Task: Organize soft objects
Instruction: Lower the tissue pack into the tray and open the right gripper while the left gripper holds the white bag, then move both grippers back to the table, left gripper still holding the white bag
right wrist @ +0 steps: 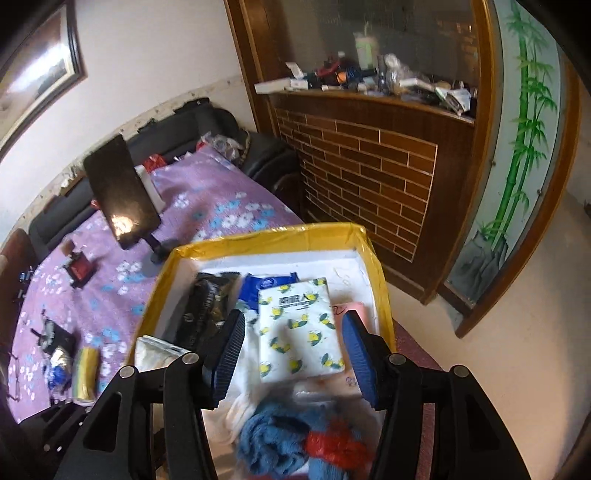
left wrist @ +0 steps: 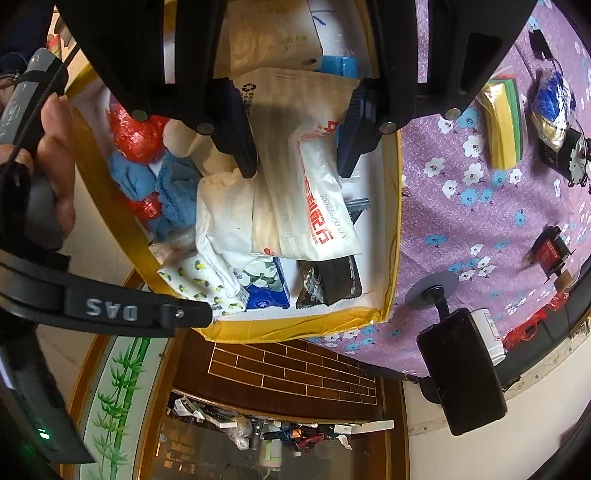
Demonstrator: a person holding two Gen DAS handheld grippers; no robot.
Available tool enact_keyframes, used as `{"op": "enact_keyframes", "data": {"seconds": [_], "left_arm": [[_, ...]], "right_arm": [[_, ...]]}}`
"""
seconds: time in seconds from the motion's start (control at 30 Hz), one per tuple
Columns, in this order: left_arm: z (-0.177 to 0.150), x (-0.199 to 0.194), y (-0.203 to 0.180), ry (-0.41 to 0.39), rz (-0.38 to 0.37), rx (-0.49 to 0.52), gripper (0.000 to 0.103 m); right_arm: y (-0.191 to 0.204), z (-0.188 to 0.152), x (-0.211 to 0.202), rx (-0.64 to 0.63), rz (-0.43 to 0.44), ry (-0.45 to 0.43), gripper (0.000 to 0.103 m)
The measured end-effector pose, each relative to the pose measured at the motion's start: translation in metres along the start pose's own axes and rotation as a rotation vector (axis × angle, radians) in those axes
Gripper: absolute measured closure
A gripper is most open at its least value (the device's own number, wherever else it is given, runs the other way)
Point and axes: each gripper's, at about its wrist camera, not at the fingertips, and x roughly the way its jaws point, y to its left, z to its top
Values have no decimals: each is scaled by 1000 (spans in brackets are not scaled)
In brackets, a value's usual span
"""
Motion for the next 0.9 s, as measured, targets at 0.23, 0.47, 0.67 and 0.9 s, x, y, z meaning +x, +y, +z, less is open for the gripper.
{"op": "enact_keyframes", "data": {"seconds": [0.23, 0.47, 0.67, 0.9], "left_arm": [[-10, -26, 11, -39, 4, -18, 59], [-32, -60, 48, -76, 17, -75, 59], [-62, -95, 100, -102, 68, -139, 58], [-105, -133, 181, -103, 169, -260, 58]], "right_arm": [[18, -17, -43, 25, 72, -96, 36], [66, -44, -69, -60, 219, -151, 28], [124, -61, -77, -213, 288, -131, 26], [188, -76, -45, -271, 340, 80, 26]]}}
